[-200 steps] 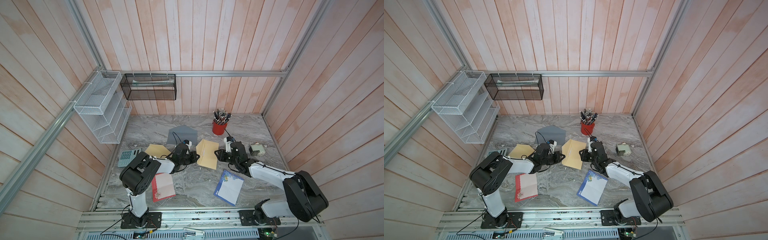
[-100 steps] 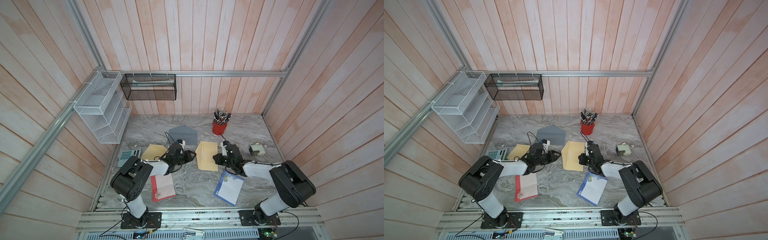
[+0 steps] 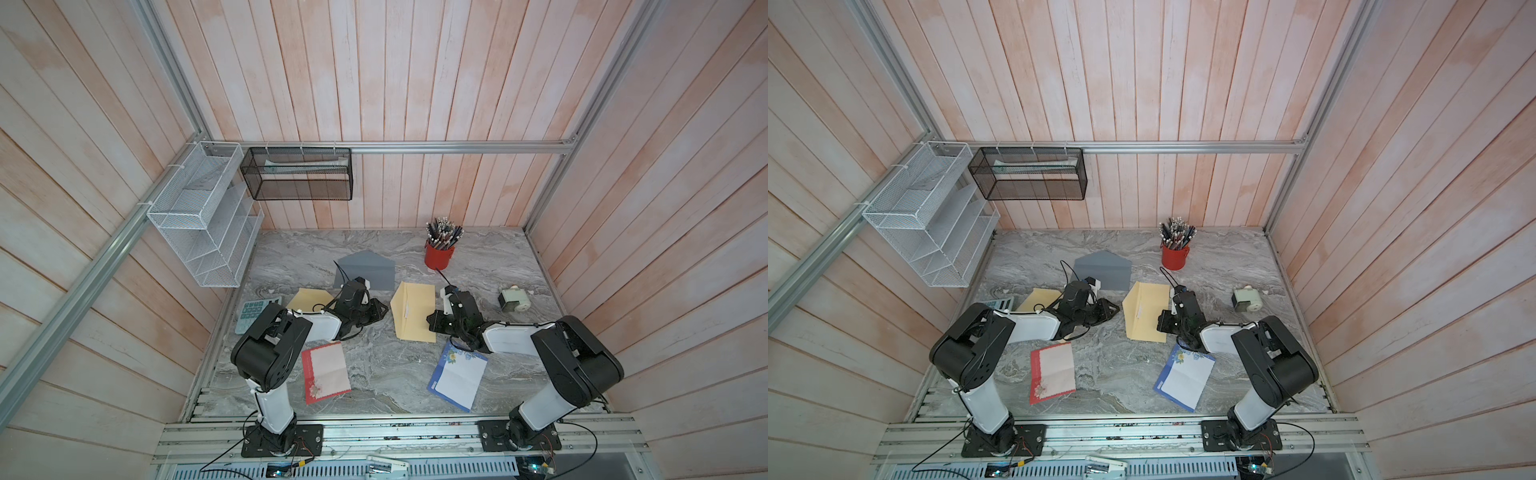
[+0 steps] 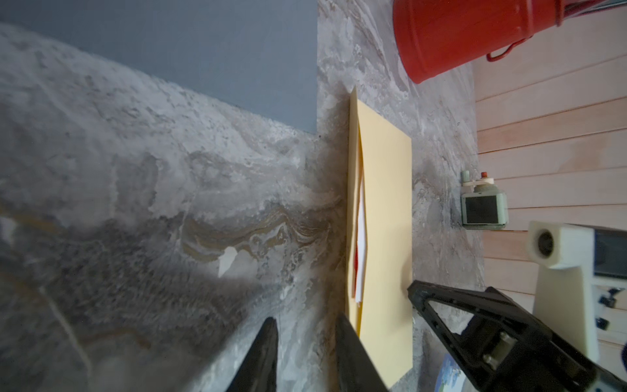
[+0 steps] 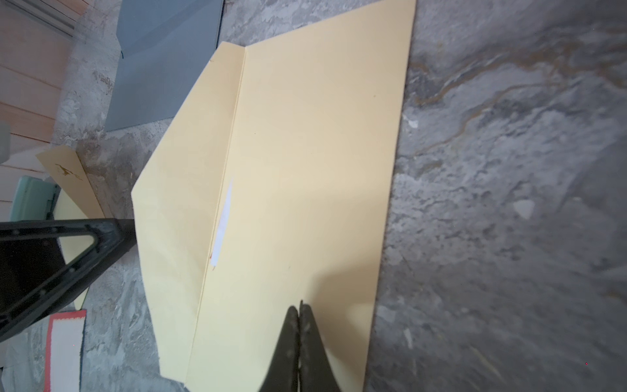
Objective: Fold the letter paper in half and place it into the envelope
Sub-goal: Fold the envelope flap on the envelope.
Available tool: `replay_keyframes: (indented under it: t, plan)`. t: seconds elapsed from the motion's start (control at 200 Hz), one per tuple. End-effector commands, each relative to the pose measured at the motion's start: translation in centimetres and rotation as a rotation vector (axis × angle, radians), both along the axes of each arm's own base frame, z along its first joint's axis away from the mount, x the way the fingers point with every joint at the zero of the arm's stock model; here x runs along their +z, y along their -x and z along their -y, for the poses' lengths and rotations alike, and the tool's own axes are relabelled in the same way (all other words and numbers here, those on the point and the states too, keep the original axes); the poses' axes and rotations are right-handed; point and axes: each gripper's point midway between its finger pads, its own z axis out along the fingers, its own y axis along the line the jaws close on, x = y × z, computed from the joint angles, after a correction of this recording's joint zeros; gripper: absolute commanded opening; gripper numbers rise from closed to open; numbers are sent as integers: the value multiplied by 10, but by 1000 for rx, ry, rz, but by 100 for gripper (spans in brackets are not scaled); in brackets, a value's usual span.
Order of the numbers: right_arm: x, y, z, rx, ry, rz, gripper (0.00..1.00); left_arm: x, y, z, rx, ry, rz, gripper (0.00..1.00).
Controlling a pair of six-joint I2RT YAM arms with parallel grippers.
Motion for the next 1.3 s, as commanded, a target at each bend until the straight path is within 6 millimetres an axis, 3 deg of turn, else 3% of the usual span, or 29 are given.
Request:
replay_keyframes:
  t: [0.0, 0.325, 0.525, 0.88, 1.125, 1.295]
  plan:
    - [-9, 5, -1, -1, -1, -22, 6, 2, -5, 10, -29, -10, 15, 30]
    - [-17, 7, -2, -9, -20, -38, 5, 6, 4, 56, -138, 12, 18, 31]
    - [-13, 5, -5, -3, -40, -31, 5, -9, 19, 79, -196, 17, -22, 30]
    - [45, -17, -15, 25, -70, 117, 7, -36, 35, 73, -202, -21, -73, 29]
    - [40, -39, -38, 82, -85, 106, 8, -39, 37, 72, -201, -18, -76, 29]
    - [23, -48, -46, 91, -76, 64, 7, -35, 35, 71, -199, -9, -68, 29]
